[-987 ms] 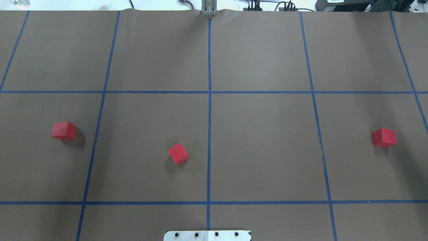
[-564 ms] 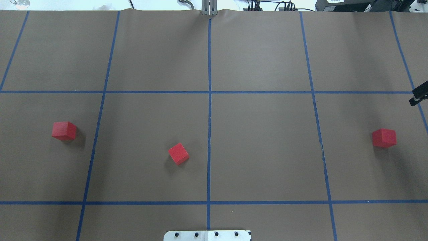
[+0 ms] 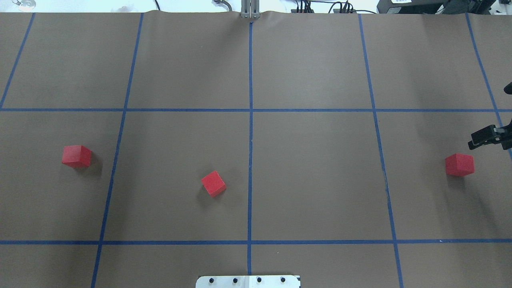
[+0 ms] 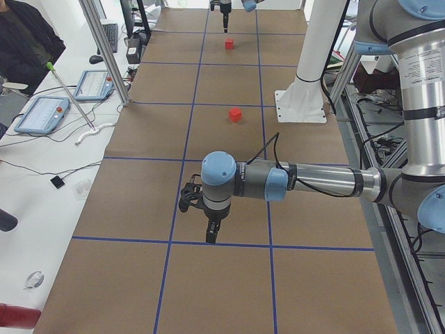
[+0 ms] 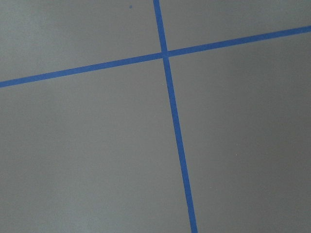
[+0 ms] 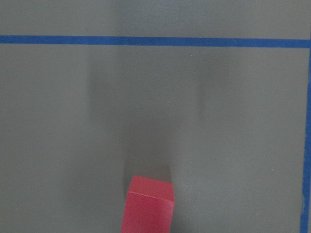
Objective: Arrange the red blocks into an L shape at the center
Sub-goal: 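Lower the right gripper onto the red cube on its side and grasp it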
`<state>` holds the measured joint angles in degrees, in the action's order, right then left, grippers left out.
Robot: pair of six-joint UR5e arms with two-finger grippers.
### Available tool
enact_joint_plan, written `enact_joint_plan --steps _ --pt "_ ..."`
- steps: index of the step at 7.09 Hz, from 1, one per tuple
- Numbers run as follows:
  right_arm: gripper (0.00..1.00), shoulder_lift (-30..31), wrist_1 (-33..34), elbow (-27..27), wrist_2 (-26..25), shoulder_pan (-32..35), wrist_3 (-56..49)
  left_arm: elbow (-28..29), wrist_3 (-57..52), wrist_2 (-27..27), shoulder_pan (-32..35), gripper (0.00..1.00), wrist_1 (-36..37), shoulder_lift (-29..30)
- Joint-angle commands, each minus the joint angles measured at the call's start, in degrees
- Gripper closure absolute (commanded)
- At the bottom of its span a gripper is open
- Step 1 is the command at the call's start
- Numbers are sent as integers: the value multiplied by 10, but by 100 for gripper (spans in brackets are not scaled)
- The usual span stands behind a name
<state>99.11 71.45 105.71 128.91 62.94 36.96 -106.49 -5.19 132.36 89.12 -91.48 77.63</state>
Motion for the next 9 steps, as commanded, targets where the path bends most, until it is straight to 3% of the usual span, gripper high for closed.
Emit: enact_joint_plan --steps 1,3,9 --pt "2 6 -46 -15 -16 -28 30 1 0 0 0 0 0 0" --pt "2 16 -125 -64 -12 -34 42 0 0 0 0 0 0 1" --pt "7 9 -136 -75 -31 -82 109 1 0 0 0 0 0 0"
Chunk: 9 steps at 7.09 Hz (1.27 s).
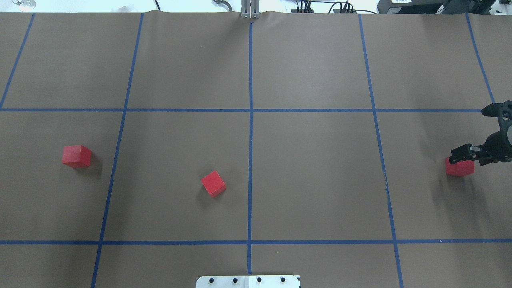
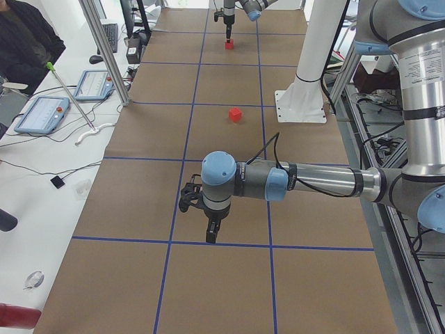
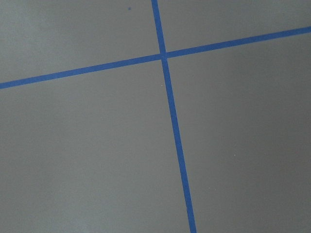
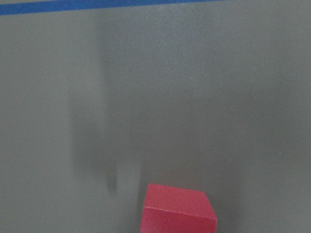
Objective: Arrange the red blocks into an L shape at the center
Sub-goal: 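Lower the right gripper onto the red cube on its side and grasp it, then carry the held red cube with the right gripper toward the table center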
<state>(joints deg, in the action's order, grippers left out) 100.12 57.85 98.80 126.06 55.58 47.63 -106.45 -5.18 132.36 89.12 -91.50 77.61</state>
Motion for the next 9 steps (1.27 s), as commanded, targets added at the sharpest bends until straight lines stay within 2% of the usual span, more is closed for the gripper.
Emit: enact_joint_plan --steps 1,2,3,5,6,8,9 --pt "23 -2 0 -7 -4 -12 2 1 0 0 0 0 0 0" --pt "66 0 0 -10 -4 -12 2 0 0 0 0 0 0 0" --pt "100 0 0 -11 -3 -11 0 0 0 0 0 0 0 0" --pt "100 -3 7 25 6 -7 3 0 1 0 0 0 0 0" --pt "100 -31 9 33 5 -7 14 -1 0 0 0 0 0 0" --pt "100 -159 88 32 -4 -47 106 -2 1 10 0 0 -10 5" --pt "100 -244 148 32 -33 -89 179 -3 0 14 -2 0 -12 10"
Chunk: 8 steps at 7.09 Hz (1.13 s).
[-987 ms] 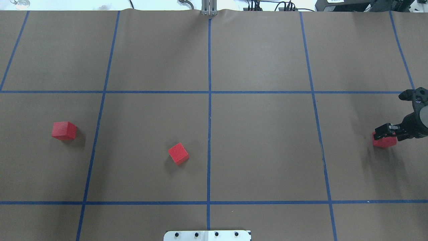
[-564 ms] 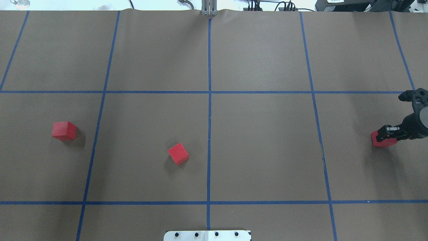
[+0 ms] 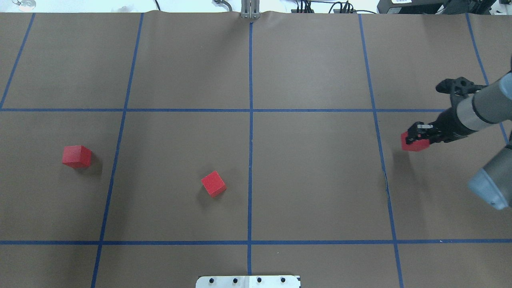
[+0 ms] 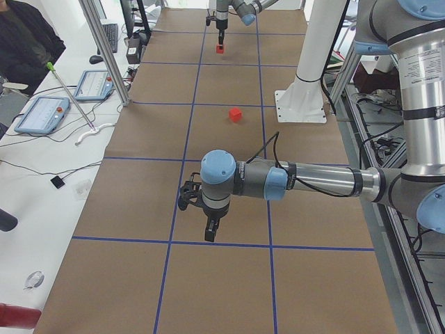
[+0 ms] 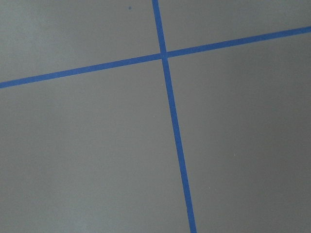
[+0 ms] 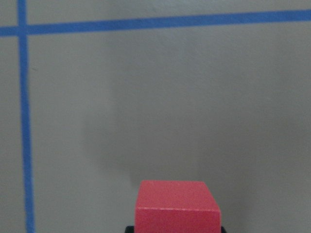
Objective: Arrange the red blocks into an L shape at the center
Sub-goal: 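Carry the held red cube with the right gripper toward the table center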
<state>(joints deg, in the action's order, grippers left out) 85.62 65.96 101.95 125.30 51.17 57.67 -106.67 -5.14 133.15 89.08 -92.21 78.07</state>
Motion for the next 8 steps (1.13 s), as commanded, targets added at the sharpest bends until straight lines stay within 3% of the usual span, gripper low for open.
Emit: enact_joint_plan --steps 1,2,5,8 --pt "100 -179 135 1 -63 -90 136 1 0 16 -3 0 -5 12" --pt "100 -246 187 -5 -82 -125 172 1 0 18 -4 0 -5 16" --pt "100 -372 196 -101 -144 -202 236 1 0 25 -5 0 -5 19" --pt "100 -389 196 -125 -170 -234 238 -1 0 31 -6 0 -6 19"
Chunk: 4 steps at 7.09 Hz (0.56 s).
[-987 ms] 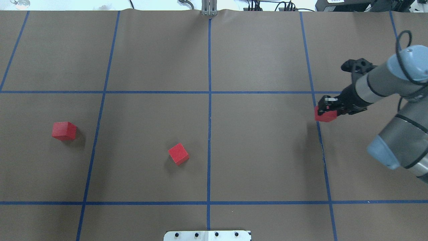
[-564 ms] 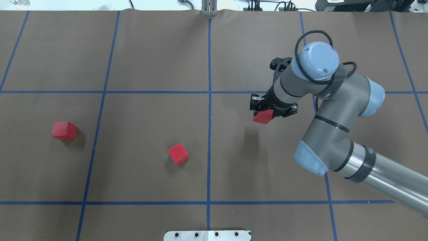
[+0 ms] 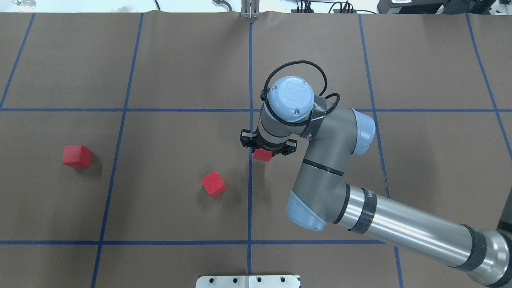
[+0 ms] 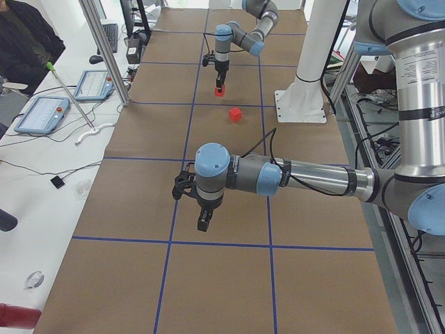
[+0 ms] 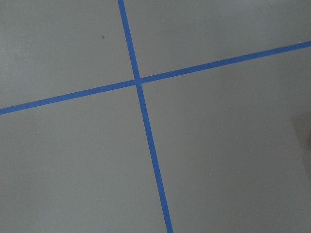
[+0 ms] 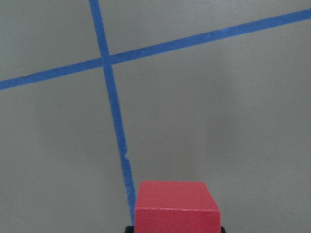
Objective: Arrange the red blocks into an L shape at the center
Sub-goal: 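Carry the held red cube with the right gripper toward the table center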
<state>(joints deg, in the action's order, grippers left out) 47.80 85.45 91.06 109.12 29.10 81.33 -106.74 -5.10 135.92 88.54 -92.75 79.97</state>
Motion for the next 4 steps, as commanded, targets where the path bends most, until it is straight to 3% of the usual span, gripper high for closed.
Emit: enact_joint_plan --steps 1,4 --pt "100 -35 1 -45 -8 -15 1 0 0 12 0 0 -2 -1" --pt "100 -37 2 -49 -8 -27 -1 0 0 15 0 0 -5 -1"
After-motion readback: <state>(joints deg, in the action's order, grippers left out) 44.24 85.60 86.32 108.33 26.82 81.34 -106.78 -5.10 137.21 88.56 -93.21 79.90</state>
